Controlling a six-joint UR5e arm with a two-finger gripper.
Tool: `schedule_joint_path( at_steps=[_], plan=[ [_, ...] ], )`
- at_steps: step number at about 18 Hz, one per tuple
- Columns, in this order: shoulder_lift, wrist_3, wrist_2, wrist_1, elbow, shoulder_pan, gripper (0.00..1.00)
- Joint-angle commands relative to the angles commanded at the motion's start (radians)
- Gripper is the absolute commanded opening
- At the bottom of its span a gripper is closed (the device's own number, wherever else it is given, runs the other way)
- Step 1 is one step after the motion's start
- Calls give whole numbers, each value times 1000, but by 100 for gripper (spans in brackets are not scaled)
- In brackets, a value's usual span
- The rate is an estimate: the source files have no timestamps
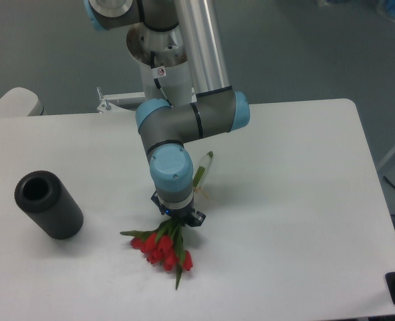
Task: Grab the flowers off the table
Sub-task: 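Close the gripper around the green tulip stems, then lift the tulip bunch off the table and carry it sideways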
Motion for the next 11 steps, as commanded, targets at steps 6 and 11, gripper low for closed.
schedule_joint_path(
  at_steps=[6,11],
  plan=[
    [9,9,-2,-17,61,17,3],
    [9,54,-11,-81,133,60,3]
  ],
)
